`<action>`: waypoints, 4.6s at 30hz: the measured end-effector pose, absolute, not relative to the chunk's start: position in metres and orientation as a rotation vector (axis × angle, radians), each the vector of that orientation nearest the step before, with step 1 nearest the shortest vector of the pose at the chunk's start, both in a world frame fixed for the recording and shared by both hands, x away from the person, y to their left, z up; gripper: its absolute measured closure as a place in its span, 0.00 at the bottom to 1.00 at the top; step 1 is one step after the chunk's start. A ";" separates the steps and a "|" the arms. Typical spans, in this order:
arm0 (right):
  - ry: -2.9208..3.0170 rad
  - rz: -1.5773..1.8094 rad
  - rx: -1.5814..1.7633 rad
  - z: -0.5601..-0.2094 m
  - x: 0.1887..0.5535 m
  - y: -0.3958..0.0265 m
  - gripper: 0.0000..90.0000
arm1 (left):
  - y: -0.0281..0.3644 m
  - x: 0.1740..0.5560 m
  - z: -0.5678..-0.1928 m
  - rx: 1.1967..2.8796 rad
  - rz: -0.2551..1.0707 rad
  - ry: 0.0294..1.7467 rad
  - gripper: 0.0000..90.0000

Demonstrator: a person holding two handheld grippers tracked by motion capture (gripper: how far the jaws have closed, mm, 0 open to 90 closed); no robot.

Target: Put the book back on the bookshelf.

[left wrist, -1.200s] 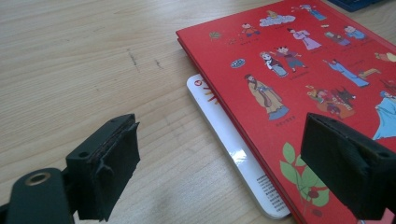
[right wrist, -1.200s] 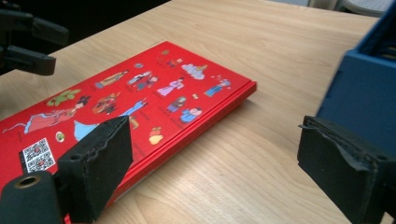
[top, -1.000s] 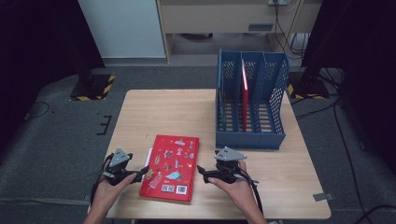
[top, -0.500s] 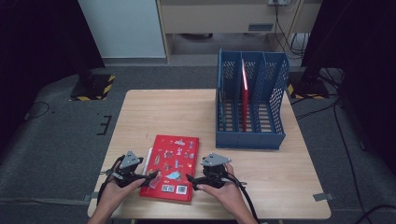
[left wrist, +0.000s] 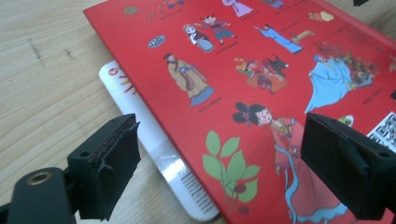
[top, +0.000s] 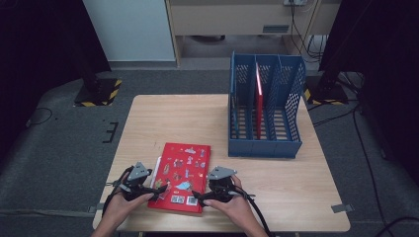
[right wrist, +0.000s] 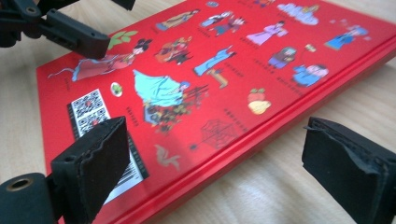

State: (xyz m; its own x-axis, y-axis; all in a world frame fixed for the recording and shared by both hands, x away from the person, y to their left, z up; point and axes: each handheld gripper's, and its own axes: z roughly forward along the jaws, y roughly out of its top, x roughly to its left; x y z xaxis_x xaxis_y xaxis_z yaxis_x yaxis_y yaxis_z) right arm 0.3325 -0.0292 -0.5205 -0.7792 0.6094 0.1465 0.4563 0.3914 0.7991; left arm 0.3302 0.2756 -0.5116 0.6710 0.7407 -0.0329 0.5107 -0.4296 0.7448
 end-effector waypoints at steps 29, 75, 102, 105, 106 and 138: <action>2.507 1.349 0.966 -0.532 0.333 -0.028 0.07 | 0.296 0.313 -0.520 2.148 0.292 0.927 0.12; 2.497 1.375 1.077 -0.537 0.367 -0.006 0.06 | 0.296 0.343 -0.518 2.069 0.274 0.953 0.06; 2.484 1.381 1.084 -0.537 0.365 -0.006 0.07 | 0.295 0.388 -0.526 2.052 0.167 0.923 0.13; 2.476 1.375 1.054 -0.536 0.363 -0.005 0.07 | 0.294 0.386 -0.522 2.048 0.212 0.929 0.17; 2.476 1.371 1.050 -0.536 0.362 -0.004 0.07 | 0.294 0.386 -0.521 2.039 0.219 0.930 0.20; 2.483 1.359 1.035 -0.520 0.374 0.000 0.12 | 0.311 0.378 -0.498 1.894 0.311 0.847 0.50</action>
